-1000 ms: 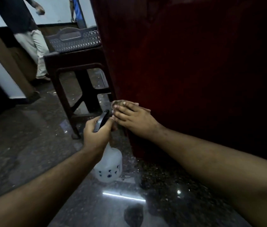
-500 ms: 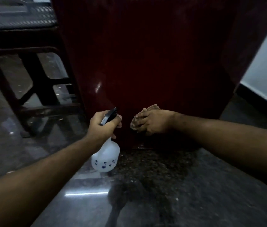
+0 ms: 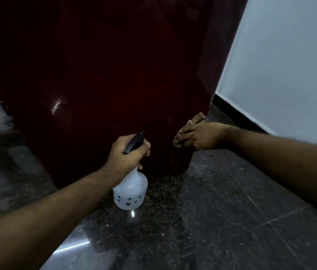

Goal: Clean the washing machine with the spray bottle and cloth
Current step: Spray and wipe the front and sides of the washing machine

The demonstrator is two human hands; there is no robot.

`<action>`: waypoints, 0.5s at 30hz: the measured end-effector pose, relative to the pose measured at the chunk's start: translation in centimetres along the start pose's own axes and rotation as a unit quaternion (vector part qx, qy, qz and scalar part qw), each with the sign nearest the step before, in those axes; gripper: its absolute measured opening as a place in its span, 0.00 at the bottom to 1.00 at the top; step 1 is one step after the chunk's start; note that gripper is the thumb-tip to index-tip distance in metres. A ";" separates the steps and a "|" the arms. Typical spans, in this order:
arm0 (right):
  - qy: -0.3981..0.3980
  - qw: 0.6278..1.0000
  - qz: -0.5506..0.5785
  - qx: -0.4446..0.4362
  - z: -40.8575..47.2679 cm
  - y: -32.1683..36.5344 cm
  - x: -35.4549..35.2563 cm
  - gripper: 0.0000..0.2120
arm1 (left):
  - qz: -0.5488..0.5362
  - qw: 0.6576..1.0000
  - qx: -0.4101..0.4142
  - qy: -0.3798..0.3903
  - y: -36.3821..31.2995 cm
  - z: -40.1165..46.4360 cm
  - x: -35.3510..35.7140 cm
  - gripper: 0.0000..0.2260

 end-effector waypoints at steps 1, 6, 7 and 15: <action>-0.005 0.999 0.012 -0.032 -0.1 0.7 0.4 0.27 | 0.001 1.000 0.004 0.004 -0.1 0.0 0.1 0.05; -0.076 0.987 -0.067 -0.125 1.1 1.7 1.4 0.18 | 0.027 1.000 -0.003 -0.014 -0.3 -0.9 -3.2 0.06; -0.095 0.982 -0.079 -0.143 2.2 2.4 0.8 0.18 | 0.036 0.999 -0.006 -0.025 -0.2 -1.4 -4.5 0.06; -0.290 0.939 -0.072 -0.169 12.9 9.8 -5.5 0.25 | 0.138 0.984 -0.035 -0.105 0.0 -6.6 -14.7 0.07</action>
Point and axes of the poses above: each hand's wrist, its own z-axis towards the middle knuckle, its own x-axis out of the palm, y = z × x, the point moved 6 cm from there along z, towards the middle knuckle, and after that the axes turned 12 degrees about x, right-handed, at the moved point
